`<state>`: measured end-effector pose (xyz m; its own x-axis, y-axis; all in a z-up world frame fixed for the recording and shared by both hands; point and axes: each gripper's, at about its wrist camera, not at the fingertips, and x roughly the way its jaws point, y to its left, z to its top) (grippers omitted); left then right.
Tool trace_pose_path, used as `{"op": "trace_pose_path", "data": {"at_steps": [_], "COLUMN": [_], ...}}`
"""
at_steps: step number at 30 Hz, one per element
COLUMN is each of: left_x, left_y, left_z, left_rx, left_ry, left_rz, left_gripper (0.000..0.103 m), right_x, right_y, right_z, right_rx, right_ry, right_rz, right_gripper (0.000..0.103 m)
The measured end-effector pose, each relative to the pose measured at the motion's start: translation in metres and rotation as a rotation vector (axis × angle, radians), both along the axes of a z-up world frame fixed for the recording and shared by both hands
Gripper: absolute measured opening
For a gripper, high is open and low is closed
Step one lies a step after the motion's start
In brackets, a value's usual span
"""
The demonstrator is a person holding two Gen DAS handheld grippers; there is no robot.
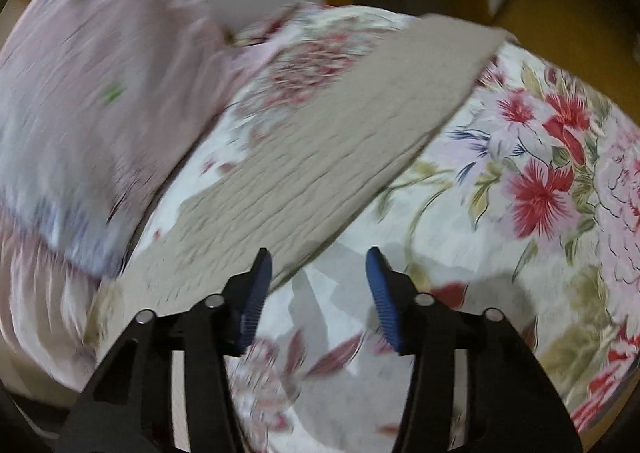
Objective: Fold small clothes
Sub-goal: 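Grasp the sweater's sleeve cuff with the right gripper and fold it across the body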
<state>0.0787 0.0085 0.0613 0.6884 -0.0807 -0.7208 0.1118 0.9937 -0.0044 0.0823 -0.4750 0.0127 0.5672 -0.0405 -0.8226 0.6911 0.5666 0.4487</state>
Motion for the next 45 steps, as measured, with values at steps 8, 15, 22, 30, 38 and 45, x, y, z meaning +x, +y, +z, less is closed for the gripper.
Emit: {"op": "trace_pose_path", "data": {"at_steps": [8,15,22,30,38,45], "left_x": [0.033,0.053,0.064,0.067,0.069,0.074], "left_y": [0.004,0.011,0.016,0.016,0.021,0.021], "left_z": [-0.007,-0.014,-0.021,-0.021,-0.023,-0.02], "left_rx": [-0.095,-0.204,-0.237,-0.307,-0.458,-0.525], "left_ry": [0.04,0.041,0.043,0.057,0.09,0.121], "left_rz": [-0.011,-0.009,0.002,-0.066,-0.061,-0.07], "left_gripper": [0.102,0.102,0.102,0.102,0.102,0.102], "right_x": [0.01,0.005,0.019,0.042,0.079,0.082], "right_y": [-0.032,-0.052,-0.028,0.085,0.227,0.23], "right_z": [-0.009,-0.007,0.026,0.094,0.034,0.003], "right_rx": [0.042,-0.039,-0.228,-0.35,-0.26,-0.136], "right_ry": [-0.074,-0.066,-0.094,-0.307,-0.213,-0.133], "right_rz": [-0.11,-0.188,-0.103,0.251,0.667,0.678], "right_gripper": [0.028,0.017,0.007,0.007,0.004,0.016]}}
